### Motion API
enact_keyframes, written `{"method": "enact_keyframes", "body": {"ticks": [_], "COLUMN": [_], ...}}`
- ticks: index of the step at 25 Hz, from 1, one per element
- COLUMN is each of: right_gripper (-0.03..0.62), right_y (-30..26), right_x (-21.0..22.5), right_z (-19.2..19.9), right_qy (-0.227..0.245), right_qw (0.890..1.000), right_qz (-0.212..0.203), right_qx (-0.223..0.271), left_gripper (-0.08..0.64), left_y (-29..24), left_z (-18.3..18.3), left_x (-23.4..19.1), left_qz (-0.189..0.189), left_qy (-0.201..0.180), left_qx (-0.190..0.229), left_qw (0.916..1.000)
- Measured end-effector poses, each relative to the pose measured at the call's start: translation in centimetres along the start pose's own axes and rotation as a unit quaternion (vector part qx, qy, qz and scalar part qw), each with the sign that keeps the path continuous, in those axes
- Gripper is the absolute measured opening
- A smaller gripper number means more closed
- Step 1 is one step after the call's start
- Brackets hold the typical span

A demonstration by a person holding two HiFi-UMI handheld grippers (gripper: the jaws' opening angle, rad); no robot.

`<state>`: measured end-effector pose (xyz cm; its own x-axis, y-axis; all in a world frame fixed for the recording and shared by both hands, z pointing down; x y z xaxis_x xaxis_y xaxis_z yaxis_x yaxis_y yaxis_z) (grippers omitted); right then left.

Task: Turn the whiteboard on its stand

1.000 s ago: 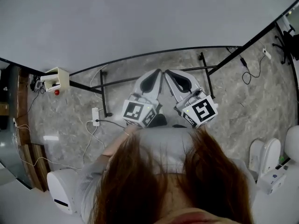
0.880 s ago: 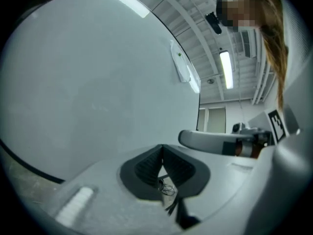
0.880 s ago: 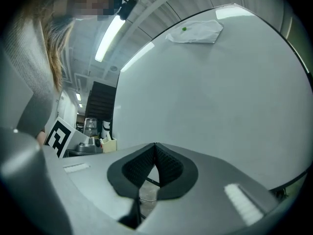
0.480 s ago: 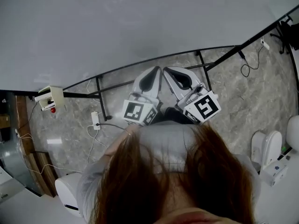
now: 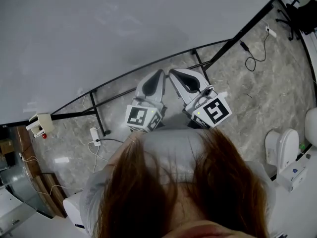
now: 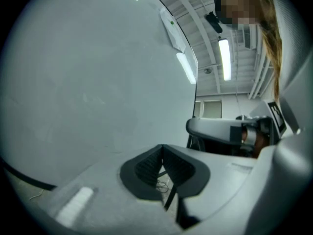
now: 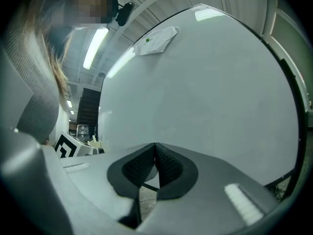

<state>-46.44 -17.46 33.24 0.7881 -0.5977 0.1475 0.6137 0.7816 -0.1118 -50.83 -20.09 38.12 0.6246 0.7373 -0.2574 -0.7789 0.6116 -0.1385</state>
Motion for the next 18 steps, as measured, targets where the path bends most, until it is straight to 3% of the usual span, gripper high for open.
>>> {"method": "enact_keyframes", "body": {"ticks": [5, 12, 16, 18], "right_gripper": [-0.006, -0.006, -0.006, 0.000], "right_y": [6.4, 14.8, 16.6, 17.0], "right_x": [9.2, 19.6, 22.8, 22.8], "right_z": [0.6, -2.4, -3.3, -3.3], "right_qy": [0.005, 0.027, 0.044, 0.064], "right_qw": [1.000, 0.998, 0.996, 0.992], "right_qz": [-0.018, -0.056, -0.072, -0.107], "right_qx": [-0.011, -0.033, -0.028, -0.030], "left_gripper": [-0.002, -0.002, -0.002, -0.002], "left_y": [-8.9, -18.5, -20.8, -20.9], "left_z": [0.9, -1.0, -1.9, -2.0], "left_x": [6.6, 14.6, 16.1, 16.5], "left_qz": [-0.021, -0.066, -0.085, -0.085], "left_qy": [-0.003, 0.002, 0.005, 0.004], "left_qx": [0.015, 0.039, 0.043, 0.045], "left_qw": [0.9997, 0.9971, 0.9954, 0.9953]}}
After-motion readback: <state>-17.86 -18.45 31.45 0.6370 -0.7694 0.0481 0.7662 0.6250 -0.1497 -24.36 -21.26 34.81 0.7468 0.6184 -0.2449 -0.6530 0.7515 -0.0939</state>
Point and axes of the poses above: the fingertips, and each gripper's own axes: y backward along the fingers, x to its right, z out of its underside, the point moved 2 cm from there along y, backward along the fingers, and after that the axes turned 9 degrees about -x, right-handed, at the moved point
